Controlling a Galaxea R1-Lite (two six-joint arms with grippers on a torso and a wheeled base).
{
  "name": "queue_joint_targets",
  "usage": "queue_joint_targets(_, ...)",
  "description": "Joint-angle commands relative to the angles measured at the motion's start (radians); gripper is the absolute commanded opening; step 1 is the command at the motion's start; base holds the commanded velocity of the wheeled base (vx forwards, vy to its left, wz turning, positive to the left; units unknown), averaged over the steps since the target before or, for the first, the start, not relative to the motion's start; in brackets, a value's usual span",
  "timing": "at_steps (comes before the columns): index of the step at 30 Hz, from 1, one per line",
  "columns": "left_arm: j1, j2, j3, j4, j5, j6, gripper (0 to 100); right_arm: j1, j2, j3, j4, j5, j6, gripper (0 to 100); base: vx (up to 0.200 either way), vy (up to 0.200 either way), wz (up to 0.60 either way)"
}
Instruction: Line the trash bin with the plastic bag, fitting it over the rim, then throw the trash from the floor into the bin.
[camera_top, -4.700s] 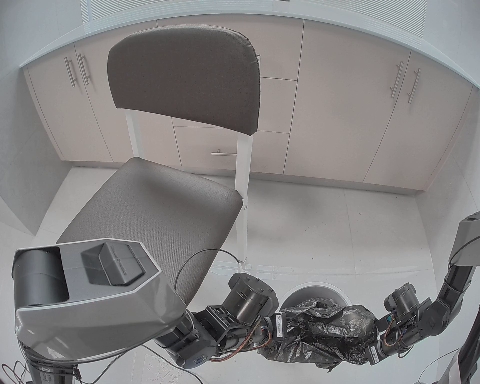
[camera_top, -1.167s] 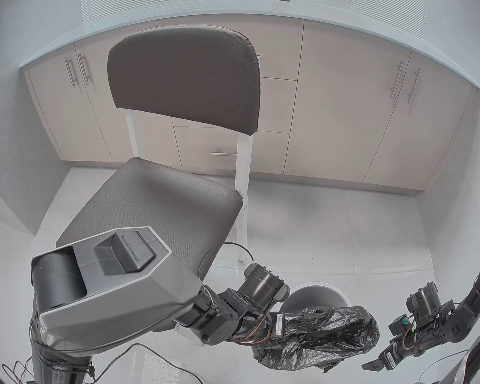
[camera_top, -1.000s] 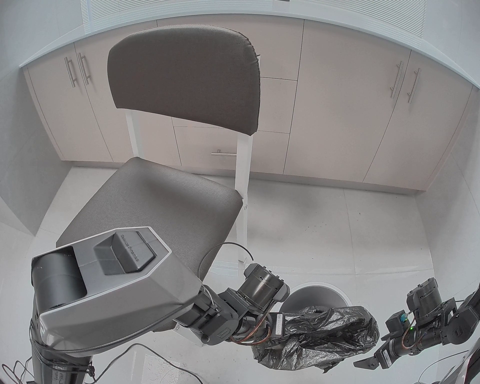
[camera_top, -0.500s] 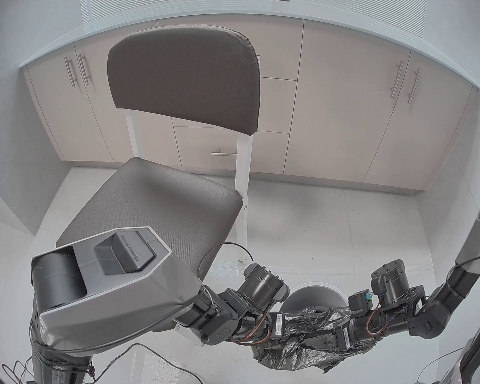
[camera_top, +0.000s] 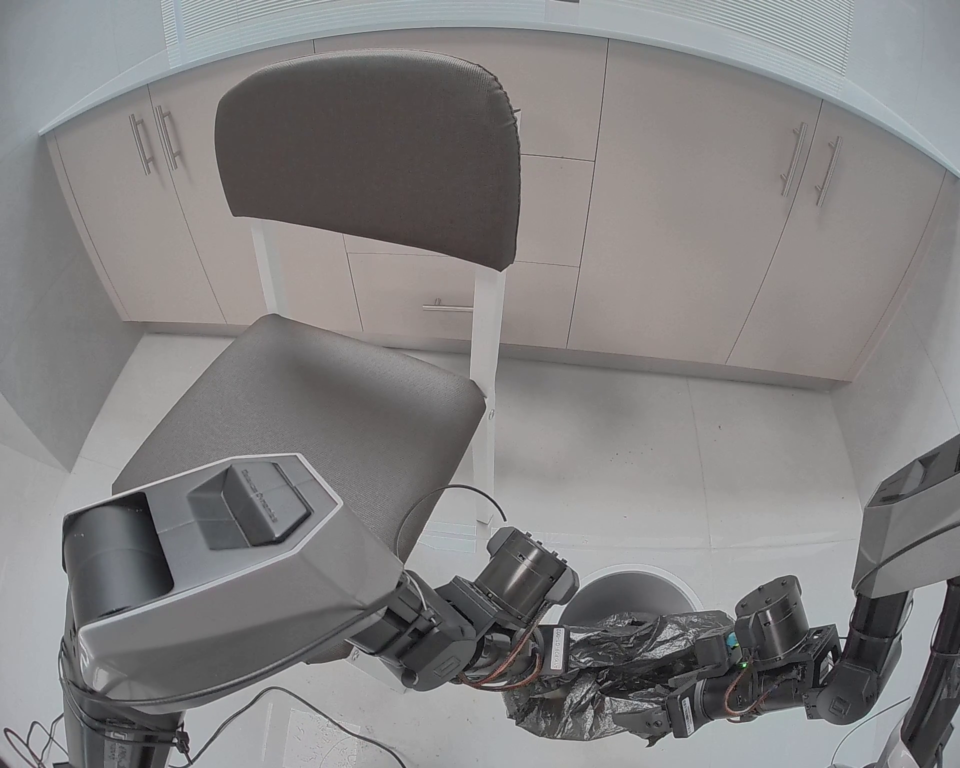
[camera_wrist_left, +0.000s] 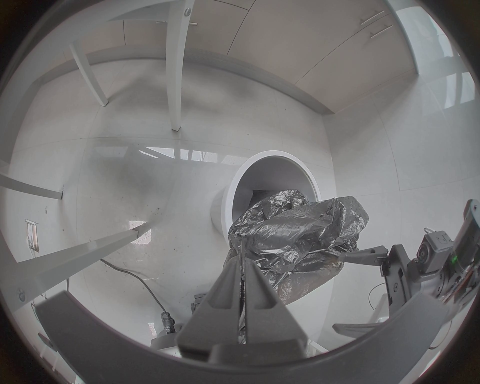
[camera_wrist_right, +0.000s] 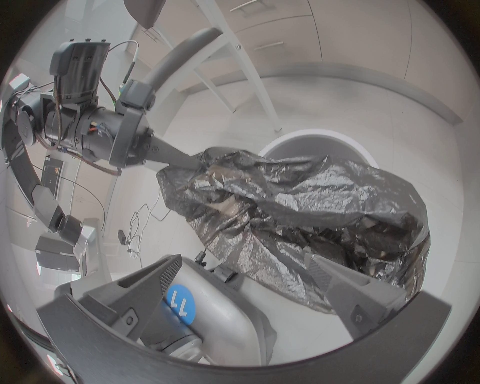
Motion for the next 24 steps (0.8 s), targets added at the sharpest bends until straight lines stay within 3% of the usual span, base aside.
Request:
queue_joint_targets(1, 0.002, -0.003, 0.012, -0.011, 0.000, 0.002, 0, -0.002, 0.114, 0.076, -0.135, -0.023, 0.020, 100, 0.000, 0.000, 0.00)
queue_joint_targets(2, 0.004, -0.016, 0.035, -0.036, 0.000, 0.002, 0, -0.001, 0.162, 0.101, -0.239, -0.024, 0.038, 100, 0.000, 0.000, 0.00)
queue_joint_targets(4, 0.002, -0.034, 0.071, -0.094, -0.001, 0.000, 0, -0.001, 0.196, 0.111, -0.300, -0.026, 0.043, 100, 0.000, 0.000, 0.00)
queue_joint_targets(9, -0.002, -0.031, 0.147, -0.250, 0.002, 0.003, 0, 0.001, 0.199, 0.111, -0.309, -0.032, 0.043, 100, 0.000, 0.000, 0.00)
queue_joint_targets(16, -0.001, -0.030, 0.155, -0.269, 0.002, 0.002, 0, -0.002, 0.196, 0.111, -0.311, -0.032, 0.043, 100, 0.000, 0.000, 0.00)
queue_joint_targets(24, 0.001, -0.026, 0.152, -0.269, 0.002, 0.003, 0, -0.004, 0.194, 0.111, -0.311, -0.032, 0.043, 100, -0.200, 0.000, 0.00)
